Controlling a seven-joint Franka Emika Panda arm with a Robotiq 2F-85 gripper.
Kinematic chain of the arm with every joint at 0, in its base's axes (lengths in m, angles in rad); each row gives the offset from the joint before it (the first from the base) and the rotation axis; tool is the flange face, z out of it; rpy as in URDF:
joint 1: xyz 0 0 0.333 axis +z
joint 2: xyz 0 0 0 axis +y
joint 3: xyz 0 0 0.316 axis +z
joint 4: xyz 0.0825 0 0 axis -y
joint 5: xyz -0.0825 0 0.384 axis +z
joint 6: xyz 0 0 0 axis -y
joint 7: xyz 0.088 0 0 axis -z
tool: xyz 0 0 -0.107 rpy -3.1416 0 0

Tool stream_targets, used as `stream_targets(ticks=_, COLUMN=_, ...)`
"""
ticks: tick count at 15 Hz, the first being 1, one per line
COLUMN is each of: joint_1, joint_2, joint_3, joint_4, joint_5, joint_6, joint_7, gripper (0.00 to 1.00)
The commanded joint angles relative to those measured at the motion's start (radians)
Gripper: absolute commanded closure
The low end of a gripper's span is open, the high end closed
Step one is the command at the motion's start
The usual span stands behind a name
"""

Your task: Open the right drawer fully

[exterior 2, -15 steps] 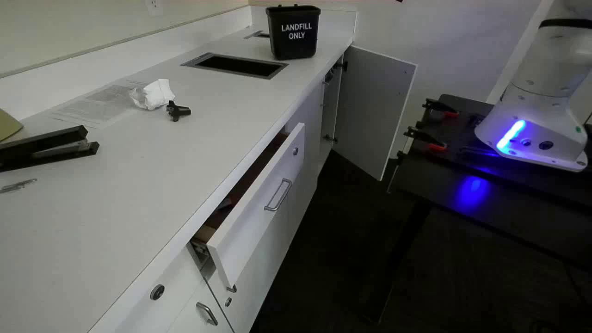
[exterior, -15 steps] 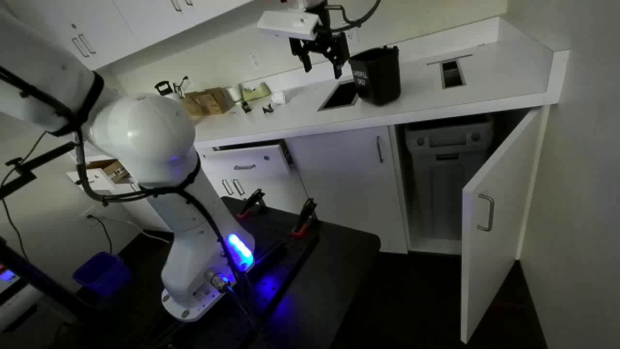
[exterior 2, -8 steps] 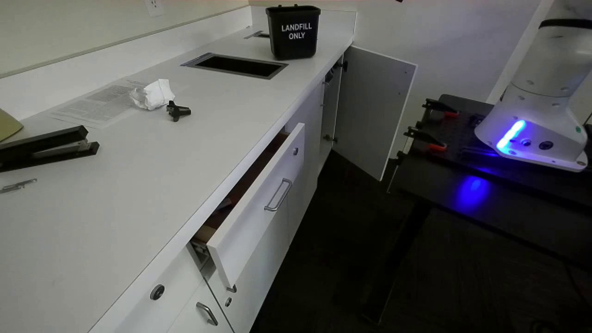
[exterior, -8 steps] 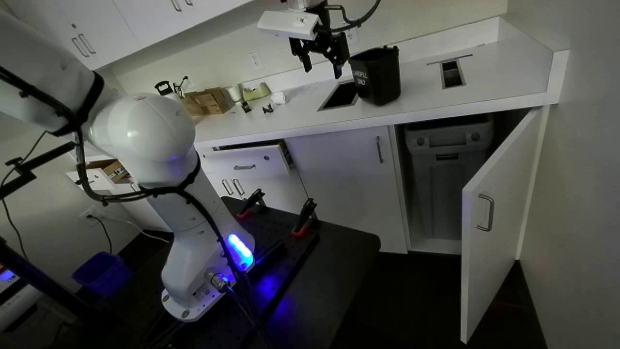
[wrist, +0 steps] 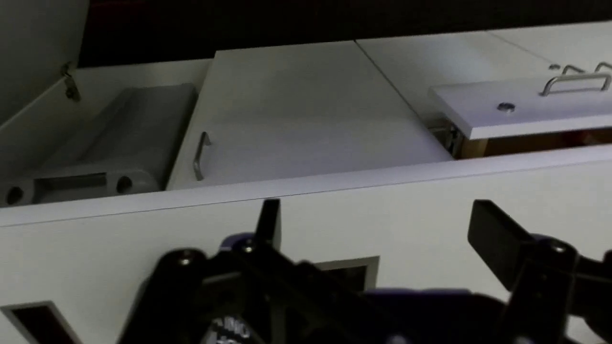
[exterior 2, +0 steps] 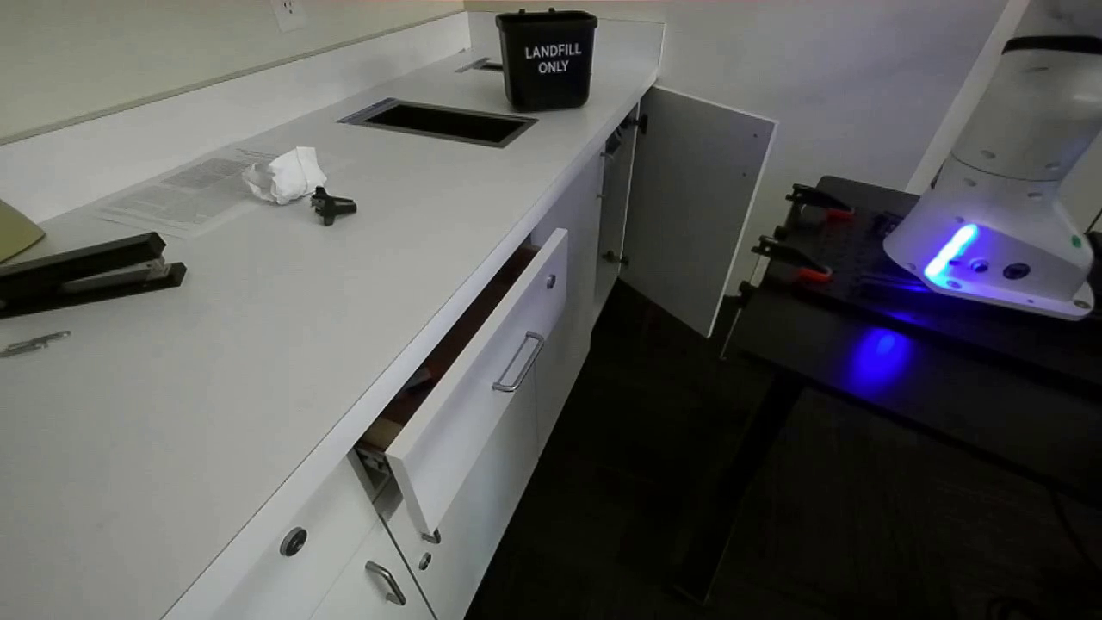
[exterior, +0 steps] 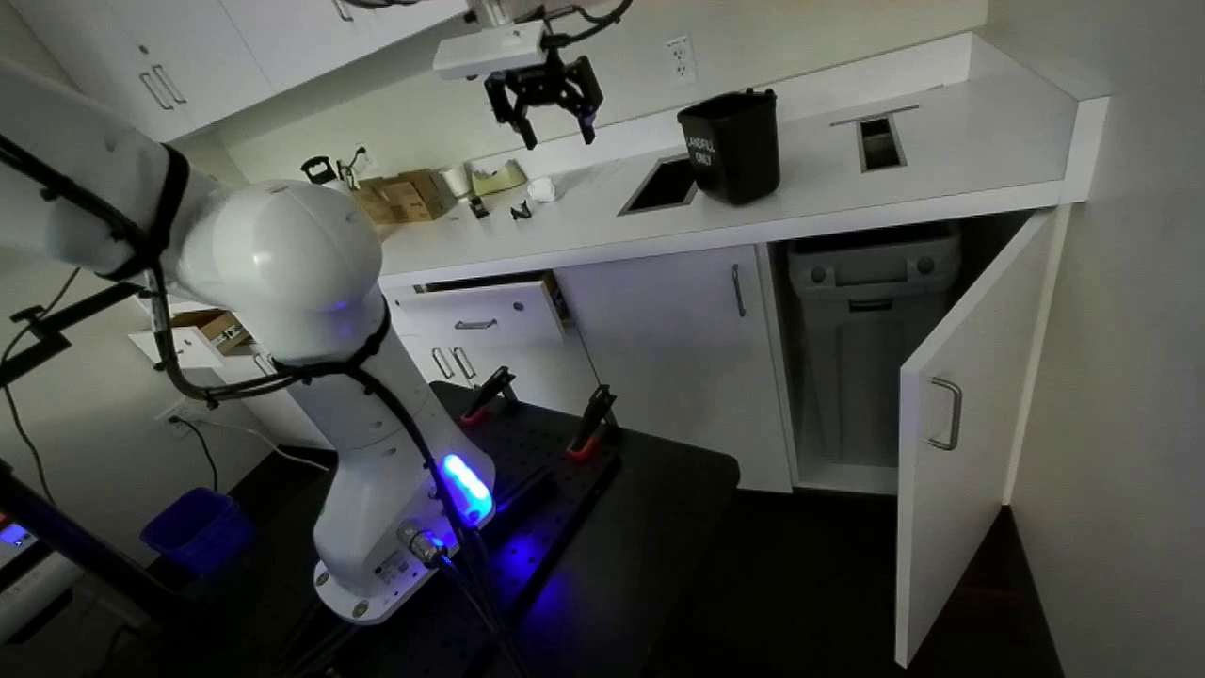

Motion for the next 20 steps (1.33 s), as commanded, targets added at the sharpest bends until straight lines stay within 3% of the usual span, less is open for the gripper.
stream_targets(ticks=1, joint_1=0.095, joint_2=-0.125, joint_3=0.126, joint_4=-0.134, joint_5=-0.032, joint_6=0.024, joint_7=0.027, gripper=0.0)
stream_targets(ticks=2, joint_1=0.135, joint_2=-0.062, joint_3=0.16, joint_4=-0.055, joint_5=-0.036, joint_6=-0.003, joint_7=0.034, gripper=0.0)
stream_targets(ticks=7, joint_1=0.316, joint_2=-0.055, joint_3=0.315, joint_4=-0.066, joint_5=-0.06, joint_6=0.02, joint_7=0.046, gripper=0.0)
stream_targets(ticks=8, joint_1=0.292, joint_2=-0.064, joint_3=0.27, joint_4=-0.066, joint_5=-0.054, joint_6=-0.002, joint_7=0.044, gripper=0.0)
stream_targets(ticks=10, joint_1=0.317, joint_2=-0.064, joint_3=0.282, joint_4=-0.066, joint_5=-0.052, joint_6=-0.002, joint_7=0.061, gripper=0.0)
stream_targets(ticks=16, joint_1=0.309, joint_2=-0.063, joint_3=0.258, joint_4=-0.066, joint_5=-0.054, joint_6=-0.002, joint_7=0.056, gripper=0.0)
stream_targets(ticks=20, joint_1=0.37, joint_2=0.024, joint_3=0.377, joint_4=-0.024, joint_5=-0.081, joint_6=0.045, joint_7=0.1, gripper=0.0)
